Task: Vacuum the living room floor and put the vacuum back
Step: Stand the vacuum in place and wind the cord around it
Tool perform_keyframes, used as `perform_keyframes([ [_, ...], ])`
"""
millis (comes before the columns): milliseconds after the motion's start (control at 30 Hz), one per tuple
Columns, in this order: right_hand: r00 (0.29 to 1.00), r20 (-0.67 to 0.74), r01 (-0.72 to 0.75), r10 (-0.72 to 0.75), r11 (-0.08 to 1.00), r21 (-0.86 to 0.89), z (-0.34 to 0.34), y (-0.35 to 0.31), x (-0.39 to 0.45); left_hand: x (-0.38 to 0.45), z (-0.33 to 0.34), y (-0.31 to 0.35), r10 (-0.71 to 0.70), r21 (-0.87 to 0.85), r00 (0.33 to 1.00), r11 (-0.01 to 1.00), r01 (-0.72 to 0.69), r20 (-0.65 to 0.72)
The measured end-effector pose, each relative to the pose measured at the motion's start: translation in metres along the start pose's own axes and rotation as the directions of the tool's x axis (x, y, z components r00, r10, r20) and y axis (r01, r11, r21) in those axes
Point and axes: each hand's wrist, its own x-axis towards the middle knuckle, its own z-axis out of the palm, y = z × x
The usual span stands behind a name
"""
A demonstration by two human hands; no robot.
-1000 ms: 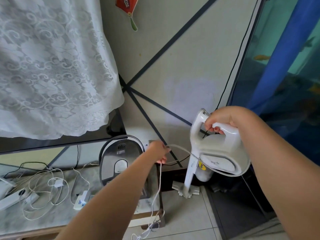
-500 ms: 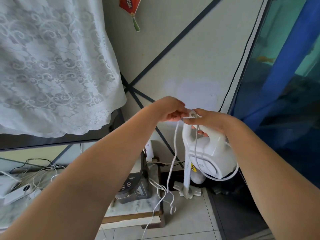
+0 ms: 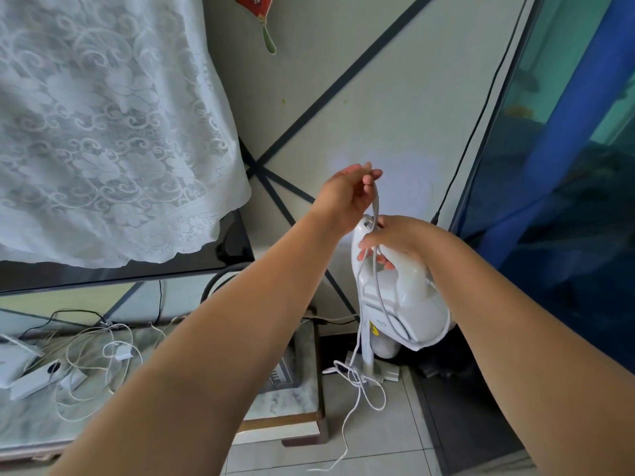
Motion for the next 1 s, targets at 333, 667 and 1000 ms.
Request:
perform_keyframes([
  [333,0.992,-0.119,-0.034,0.044,0.996,0.085,-0.012,0.016,0.009,-0.015,-0.135,-0.132,-0.423,0.957,0.869,0.012,0.289,-0.257],
  [667,0.994,-0.1,-0.036,0.032,0.999,-0.04,-0.024,0.025,0.001,-0.009,-0.135,-0.111,-0.181,0.897,0.926,0.243,0.369,-0.332],
  [1000,0.993,0.095,0.073,-0.073,0.997,0.008,-0.017,0.032,-0.011,-0.009,-0.016,0.002,-0.042,0.518,0.96,0.835,0.185,-0.276],
])
